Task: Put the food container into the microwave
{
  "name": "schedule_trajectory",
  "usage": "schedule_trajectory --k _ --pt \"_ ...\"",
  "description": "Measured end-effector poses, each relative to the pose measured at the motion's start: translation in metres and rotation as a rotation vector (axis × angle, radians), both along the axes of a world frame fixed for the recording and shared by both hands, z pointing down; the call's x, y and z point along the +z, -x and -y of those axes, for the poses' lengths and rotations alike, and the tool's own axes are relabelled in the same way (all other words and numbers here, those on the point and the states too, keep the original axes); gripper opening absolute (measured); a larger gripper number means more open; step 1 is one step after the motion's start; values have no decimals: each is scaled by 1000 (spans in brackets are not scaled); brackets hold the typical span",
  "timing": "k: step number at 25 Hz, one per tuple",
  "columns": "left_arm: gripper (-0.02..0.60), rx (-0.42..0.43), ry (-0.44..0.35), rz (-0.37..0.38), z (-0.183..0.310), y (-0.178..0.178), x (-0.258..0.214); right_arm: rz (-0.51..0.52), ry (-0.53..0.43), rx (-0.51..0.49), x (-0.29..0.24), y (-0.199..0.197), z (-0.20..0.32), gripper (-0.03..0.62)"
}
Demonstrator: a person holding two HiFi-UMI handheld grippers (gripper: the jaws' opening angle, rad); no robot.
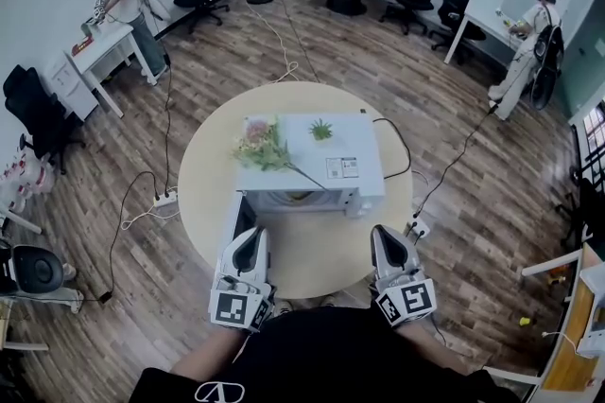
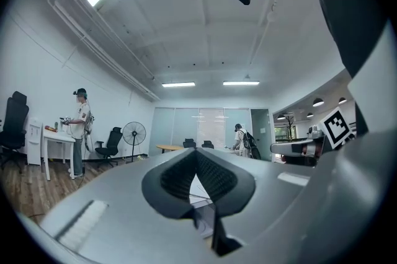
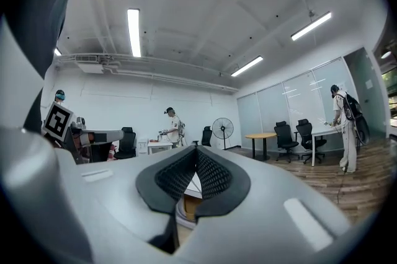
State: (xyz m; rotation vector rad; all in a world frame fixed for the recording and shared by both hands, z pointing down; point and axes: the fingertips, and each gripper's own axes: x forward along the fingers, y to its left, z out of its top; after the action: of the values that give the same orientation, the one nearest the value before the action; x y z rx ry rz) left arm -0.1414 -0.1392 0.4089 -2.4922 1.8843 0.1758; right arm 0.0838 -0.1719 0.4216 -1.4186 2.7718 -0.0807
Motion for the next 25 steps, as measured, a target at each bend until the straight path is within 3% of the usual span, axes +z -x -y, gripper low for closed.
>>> schedule_trajectory --k 25 --pt "2 -37 -3 20 7 8 1 -24 -34 -2 1 9 17 6"
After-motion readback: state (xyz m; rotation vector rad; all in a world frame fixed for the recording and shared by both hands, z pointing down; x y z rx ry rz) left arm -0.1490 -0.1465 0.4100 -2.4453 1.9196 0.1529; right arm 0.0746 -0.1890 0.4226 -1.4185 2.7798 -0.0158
